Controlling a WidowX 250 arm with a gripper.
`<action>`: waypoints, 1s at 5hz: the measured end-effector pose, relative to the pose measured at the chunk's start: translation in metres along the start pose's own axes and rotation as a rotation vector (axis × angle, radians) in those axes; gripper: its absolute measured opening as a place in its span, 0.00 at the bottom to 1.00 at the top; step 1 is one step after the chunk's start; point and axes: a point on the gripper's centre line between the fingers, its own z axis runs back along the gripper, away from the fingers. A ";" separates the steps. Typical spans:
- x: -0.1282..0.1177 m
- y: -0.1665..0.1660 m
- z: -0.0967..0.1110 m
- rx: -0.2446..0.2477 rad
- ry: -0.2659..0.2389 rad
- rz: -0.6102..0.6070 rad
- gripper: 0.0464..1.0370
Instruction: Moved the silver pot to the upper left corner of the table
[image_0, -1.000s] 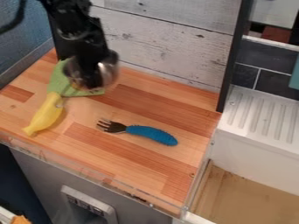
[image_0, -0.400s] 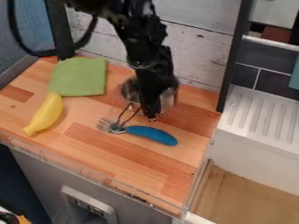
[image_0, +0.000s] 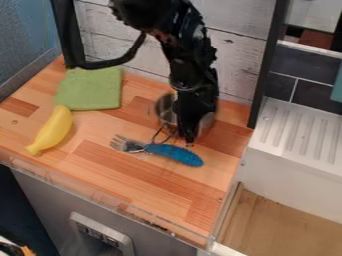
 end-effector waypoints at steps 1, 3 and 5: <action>0.007 -0.001 -0.010 -0.011 0.008 -0.024 0.04; 0.006 -0.010 -0.004 0.018 0.016 -0.007 0.50; 0.008 -0.008 0.021 0.036 -0.012 -0.011 0.98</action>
